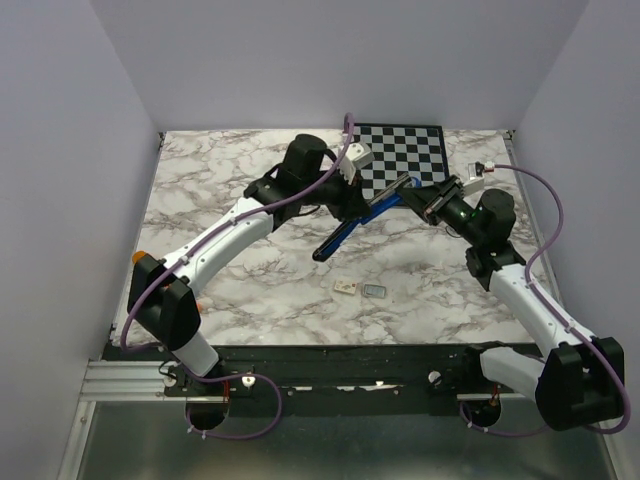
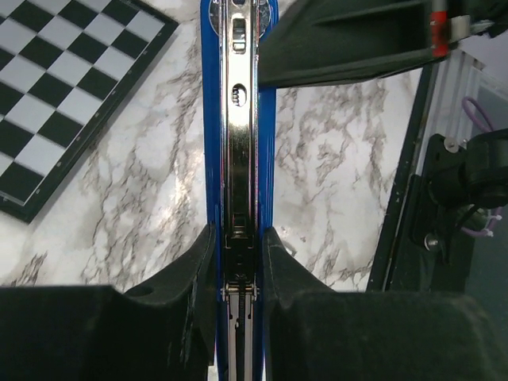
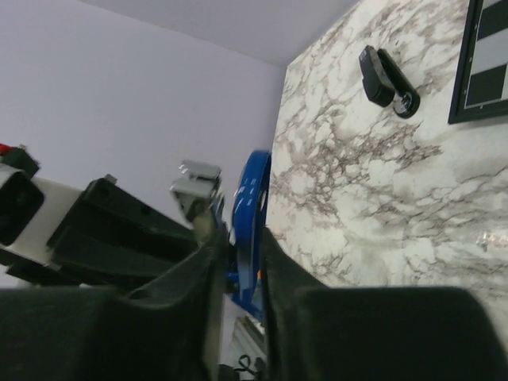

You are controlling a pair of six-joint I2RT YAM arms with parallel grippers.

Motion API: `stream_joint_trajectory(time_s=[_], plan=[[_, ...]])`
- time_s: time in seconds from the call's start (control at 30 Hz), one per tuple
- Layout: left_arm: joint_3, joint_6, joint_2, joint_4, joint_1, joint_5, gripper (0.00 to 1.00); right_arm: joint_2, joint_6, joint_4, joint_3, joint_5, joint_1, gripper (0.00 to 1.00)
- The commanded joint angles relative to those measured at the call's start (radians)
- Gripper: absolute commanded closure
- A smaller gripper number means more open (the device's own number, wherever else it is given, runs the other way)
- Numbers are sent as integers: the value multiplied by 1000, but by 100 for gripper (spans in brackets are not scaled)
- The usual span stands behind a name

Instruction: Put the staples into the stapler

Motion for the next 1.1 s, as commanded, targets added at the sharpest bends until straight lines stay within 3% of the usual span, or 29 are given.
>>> stream_joint_trajectory(time_s=[0.0, 0.03, 0.13, 0.23, 0.33, 0.57, 0.9, 1.07], plan=[[-52, 65, -36, -55, 91, -20, 100, -48, -52, -37, -10, -52, -3, 63], [-60, 74, -38, -60, 119, -19, 100, -54, -63, -47, -13, -52, -2, 50], [-91, 122, -39, -85, 156, -28, 100, -71, -109, -99, -16, -50, -3, 34], [-112, 209, -25, -130, 182, -54, 100, -85, -179, -194, -1, -38, -2, 22], [-115, 321, 10, -193, 182, -101, 100, -99, -291, -289, 30, -10, -2, 16], [-101, 487, 132, -270, 154, -98, 100, -134, -494, -384, 33, 36, -3, 14], [-18, 628, 330, -316, 6, -147, 100, -186, -570, -403, -14, 42, -3, 14], [-6, 674, 381, -345, -22, -175, 83, -193, -586, -403, -19, 28, -2, 14]])
